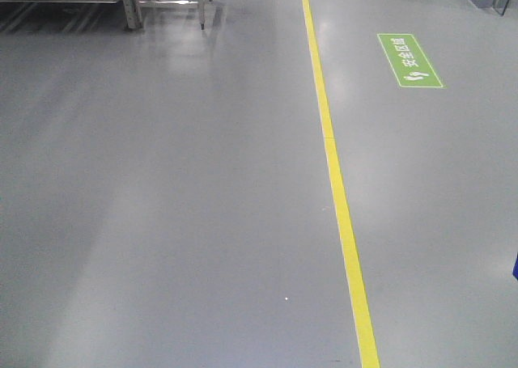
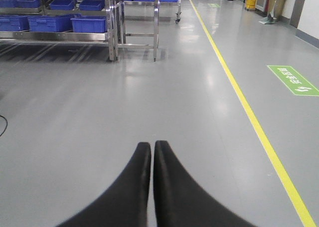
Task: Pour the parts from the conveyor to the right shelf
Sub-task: 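Drive the base away from the conveyor down the aisle, holding the block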
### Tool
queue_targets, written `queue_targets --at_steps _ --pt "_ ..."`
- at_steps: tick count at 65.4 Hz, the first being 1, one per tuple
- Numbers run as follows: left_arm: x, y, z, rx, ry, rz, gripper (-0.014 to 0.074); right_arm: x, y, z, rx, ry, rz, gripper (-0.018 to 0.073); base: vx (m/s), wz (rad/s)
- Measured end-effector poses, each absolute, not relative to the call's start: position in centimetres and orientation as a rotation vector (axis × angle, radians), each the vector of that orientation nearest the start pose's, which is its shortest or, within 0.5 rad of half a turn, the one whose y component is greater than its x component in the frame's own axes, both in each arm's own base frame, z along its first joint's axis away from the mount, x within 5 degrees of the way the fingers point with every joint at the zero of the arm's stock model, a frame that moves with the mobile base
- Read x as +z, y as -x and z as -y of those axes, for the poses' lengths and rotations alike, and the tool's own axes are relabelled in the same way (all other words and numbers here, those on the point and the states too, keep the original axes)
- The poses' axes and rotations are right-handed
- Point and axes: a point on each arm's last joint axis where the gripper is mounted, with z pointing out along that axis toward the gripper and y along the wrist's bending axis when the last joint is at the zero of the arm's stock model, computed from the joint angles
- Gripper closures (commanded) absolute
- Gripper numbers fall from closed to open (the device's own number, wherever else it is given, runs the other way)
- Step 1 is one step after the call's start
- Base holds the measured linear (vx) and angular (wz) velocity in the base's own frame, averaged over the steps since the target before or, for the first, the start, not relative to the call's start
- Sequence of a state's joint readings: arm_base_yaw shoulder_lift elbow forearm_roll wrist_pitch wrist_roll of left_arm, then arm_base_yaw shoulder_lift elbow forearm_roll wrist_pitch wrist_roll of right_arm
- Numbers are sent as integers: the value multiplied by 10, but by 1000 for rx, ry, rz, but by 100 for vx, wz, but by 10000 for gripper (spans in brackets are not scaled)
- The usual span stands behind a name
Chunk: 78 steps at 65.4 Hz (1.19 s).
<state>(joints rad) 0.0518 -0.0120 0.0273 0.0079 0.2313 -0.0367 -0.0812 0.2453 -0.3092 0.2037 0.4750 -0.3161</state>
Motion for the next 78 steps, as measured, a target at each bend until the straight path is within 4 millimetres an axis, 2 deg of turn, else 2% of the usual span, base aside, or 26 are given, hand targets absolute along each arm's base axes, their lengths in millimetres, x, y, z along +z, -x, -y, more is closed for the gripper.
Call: queue_targets --at_steps 33,78 --pt "184 -55 -3 18 71 -1729 603 260 -67 -3 -60 114 -1882 564 3 -12" --pt "184 -55 -3 18 71 -1729 603 260 -67 -3 -60 114 -1883 564 12 -30"
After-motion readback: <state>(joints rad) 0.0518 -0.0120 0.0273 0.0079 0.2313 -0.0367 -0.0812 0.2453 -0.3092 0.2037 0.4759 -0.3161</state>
